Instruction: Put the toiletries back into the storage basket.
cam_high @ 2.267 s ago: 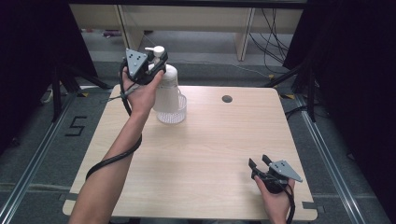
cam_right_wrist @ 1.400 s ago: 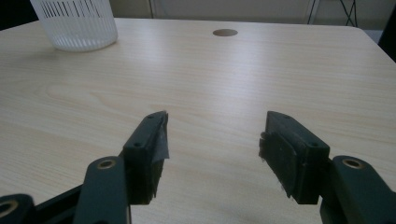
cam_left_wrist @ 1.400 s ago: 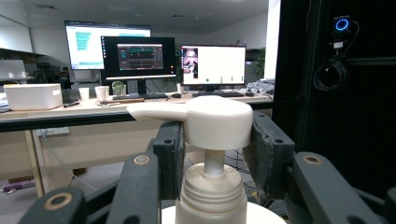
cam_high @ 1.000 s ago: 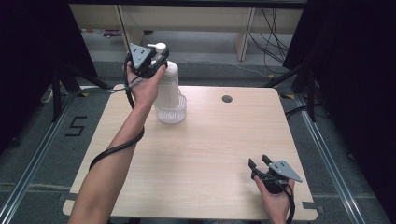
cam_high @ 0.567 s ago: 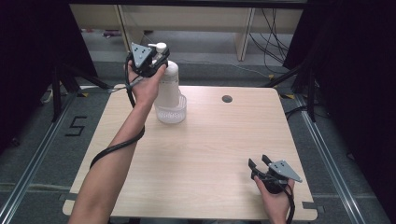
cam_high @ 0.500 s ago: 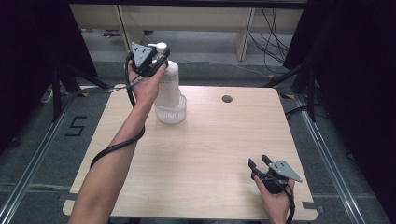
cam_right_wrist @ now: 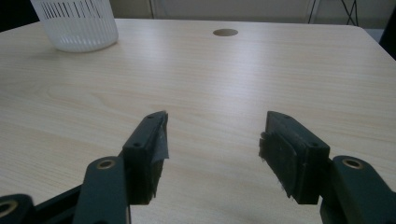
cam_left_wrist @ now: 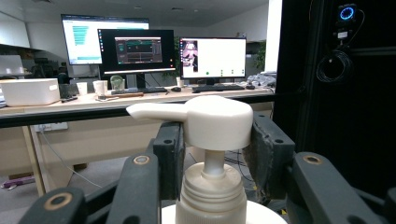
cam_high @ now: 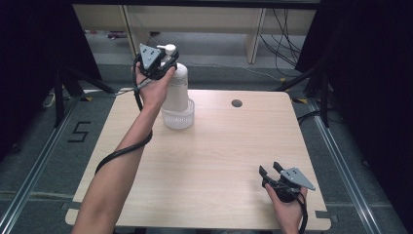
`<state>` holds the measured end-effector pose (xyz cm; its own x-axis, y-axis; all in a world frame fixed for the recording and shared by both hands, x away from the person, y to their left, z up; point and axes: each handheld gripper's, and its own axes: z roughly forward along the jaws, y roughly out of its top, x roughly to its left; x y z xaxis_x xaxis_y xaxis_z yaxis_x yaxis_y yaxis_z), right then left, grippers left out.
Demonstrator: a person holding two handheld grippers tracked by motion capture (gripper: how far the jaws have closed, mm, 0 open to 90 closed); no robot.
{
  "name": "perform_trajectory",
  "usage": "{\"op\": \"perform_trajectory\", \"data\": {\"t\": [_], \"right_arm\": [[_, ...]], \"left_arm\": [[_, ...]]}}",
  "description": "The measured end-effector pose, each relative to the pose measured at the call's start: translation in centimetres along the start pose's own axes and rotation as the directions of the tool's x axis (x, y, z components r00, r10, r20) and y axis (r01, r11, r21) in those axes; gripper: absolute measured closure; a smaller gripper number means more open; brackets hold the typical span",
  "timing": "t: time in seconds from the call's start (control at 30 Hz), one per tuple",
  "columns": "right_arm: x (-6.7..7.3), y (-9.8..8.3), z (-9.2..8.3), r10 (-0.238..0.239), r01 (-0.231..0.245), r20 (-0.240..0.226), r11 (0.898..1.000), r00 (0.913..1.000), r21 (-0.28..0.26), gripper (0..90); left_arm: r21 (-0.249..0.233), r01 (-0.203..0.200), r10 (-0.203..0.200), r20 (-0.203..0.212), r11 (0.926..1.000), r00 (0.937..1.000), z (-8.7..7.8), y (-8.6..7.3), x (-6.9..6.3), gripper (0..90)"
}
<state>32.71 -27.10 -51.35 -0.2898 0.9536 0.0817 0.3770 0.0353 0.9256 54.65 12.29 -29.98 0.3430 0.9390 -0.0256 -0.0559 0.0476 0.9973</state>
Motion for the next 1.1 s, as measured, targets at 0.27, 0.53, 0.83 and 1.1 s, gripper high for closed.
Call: {"op": "perform_trajectory", "data": {"t": [0.27, 0.53, 0.83, 1.1], "right_arm": [[-0.2, 0.0, 0.0, -0.036, 0.036, 0.005, 0.999, 0.9993, -0.001, 40.8], [-0.2, 0.0, 0.0, -0.038, 0.038, 0.007, 0.999, 0.9993, -0.009, 40.8], [-0.1, 0.0, 0.0, -0.019, 0.019, 0.004, 1.000, 0.9998, -0.007, 40.7], [-0.1, 0.0, 0.0, -0.031, 0.031, 0.004, 0.999, 0.9995, -0.008, 40.7]], "left_arm": [[0.007, -0.005, 0.005, 0.004, 1.0000, 1.0000, 0.4, -0.2, -0.1, 59.0], [0.014, -0.013, 0.013, 0.013, 0.9998, 0.9998, 0.7, -0.6, -0.4, 59.0], [0.019, -0.015, 0.014, 0.022, 0.9997, 0.9997, 0.9, -0.8, -0.6, 59.0], [0.024, -0.013, 0.013, 0.023, 0.9996, 0.9997, 1.1, -1.1, -0.6, 59.0]]}}
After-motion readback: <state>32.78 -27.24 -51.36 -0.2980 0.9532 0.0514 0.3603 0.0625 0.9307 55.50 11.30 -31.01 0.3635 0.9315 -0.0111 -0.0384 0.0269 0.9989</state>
